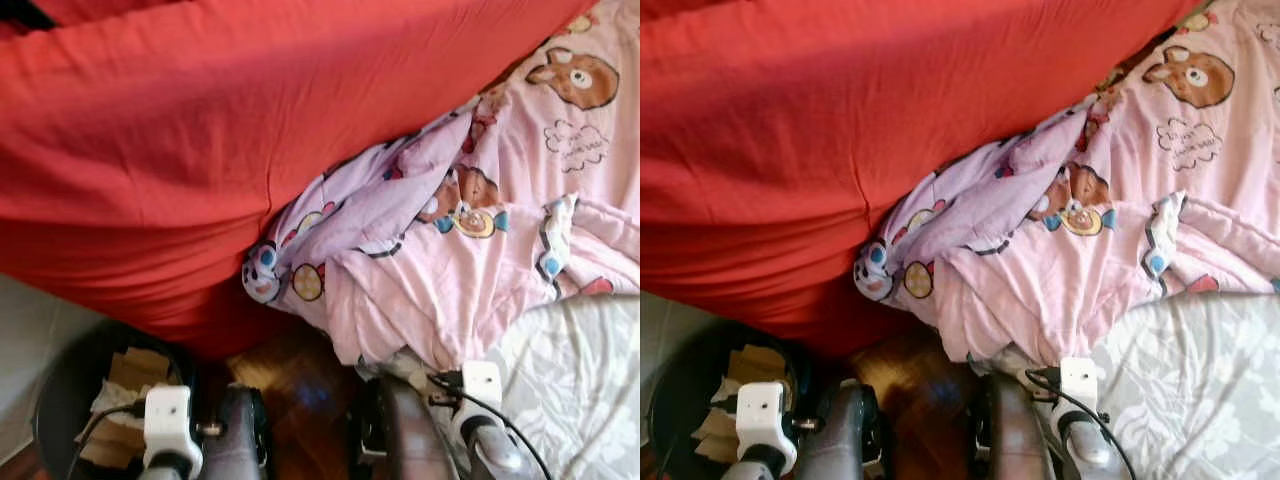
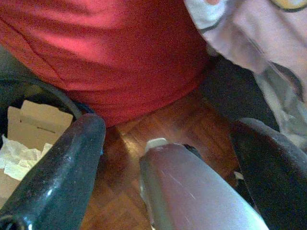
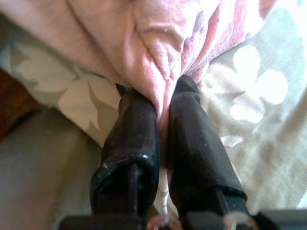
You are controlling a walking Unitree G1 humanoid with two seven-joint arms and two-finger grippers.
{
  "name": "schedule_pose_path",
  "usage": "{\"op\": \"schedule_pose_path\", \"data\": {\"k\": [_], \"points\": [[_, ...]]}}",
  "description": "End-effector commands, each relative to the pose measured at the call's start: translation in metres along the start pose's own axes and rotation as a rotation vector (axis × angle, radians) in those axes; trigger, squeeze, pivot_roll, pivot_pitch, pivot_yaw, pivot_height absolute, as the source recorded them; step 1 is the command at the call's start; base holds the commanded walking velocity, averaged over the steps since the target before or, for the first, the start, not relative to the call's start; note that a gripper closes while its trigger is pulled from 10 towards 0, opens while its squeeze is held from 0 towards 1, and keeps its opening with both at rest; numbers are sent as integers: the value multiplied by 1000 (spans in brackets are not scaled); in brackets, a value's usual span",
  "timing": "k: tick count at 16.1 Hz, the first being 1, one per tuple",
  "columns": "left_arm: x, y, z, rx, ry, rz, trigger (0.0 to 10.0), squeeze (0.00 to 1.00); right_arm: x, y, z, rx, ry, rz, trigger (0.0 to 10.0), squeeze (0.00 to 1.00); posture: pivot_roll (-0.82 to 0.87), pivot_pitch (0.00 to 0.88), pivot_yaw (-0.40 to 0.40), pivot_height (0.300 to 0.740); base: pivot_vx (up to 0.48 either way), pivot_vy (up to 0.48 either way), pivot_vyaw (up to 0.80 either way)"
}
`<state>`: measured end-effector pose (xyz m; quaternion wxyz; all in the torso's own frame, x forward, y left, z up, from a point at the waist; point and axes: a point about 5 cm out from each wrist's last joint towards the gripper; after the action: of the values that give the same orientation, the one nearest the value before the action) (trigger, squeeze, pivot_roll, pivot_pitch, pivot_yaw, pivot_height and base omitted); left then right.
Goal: Clean up the room
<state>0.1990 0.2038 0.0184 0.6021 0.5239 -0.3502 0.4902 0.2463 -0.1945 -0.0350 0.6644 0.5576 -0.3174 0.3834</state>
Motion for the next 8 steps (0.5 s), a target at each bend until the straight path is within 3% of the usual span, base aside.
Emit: {"op": "schedule_pose_path", "data": {"k": [1, 5, 8], "points": [[-13, 2, -9, 37, -12, -47, 10000, 0, -3, 3, 9, -50, -42, 16, 0, 0, 43, 213, -53, 647, 0, 0, 0], [-21, -24, -17, 58, -50, -81, 10000, 0, -1, 4, 19, -111, -103, 40, 0, 0, -5, 64, -48, 647, 0, 0, 0], [-26, -33, -25, 119, -31, -108, 10000, 0, -7, 7, 17, -89, -84, 29, 0, 0, -21, 1, -42, 647, 0, 0, 0]]}}
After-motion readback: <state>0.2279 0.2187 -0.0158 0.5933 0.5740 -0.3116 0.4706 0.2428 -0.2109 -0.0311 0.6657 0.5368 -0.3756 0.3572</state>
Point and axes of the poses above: a point about 5 cm out from each wrist's last joint towards the gripper, its own y axis pointing back from the gripper into the wrist, its own x axis along the axis of the wrist's last joint, z = x × y, and after that the axes turned 12 degrees about y, right-handed
